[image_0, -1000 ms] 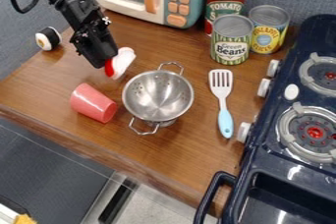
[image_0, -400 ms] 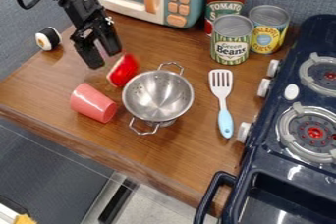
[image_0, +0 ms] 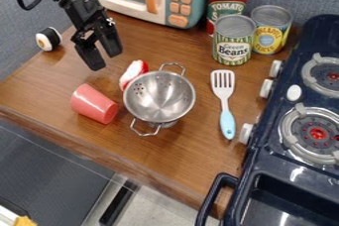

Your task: Move the red object near the silver ware

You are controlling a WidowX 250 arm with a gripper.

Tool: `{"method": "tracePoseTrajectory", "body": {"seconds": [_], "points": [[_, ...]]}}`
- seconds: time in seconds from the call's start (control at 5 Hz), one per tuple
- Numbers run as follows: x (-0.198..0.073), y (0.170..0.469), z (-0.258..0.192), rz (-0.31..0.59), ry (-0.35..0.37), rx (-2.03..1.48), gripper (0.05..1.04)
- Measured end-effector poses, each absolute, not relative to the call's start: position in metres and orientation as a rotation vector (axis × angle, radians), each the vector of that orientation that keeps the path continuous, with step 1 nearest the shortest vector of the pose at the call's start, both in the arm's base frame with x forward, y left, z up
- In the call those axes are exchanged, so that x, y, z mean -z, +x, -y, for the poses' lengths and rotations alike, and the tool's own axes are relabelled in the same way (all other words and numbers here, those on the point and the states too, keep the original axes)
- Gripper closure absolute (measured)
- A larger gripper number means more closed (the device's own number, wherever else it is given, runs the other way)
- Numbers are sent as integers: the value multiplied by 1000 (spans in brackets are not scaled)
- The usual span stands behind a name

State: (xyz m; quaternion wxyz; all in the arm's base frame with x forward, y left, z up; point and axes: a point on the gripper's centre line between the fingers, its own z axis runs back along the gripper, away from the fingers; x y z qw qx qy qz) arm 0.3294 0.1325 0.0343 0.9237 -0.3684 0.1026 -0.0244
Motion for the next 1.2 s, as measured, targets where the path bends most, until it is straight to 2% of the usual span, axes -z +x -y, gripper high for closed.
{"method": "tracePoseTrajectory", "body": {"seconds": [0.2,0.4,0.6,0.8,1.0,1.2], "points": [[-31,329,-133,-235,-715,49,83],[-43,334,-125,-196,-550,53,83],[-97,347,-115,-91,-286,47,83],[-110,348,-108,-99,-157,48,83],[-110,345,-112,-129,-113,23,83],[-101,343,-110,-153,-30,3,83]]}}
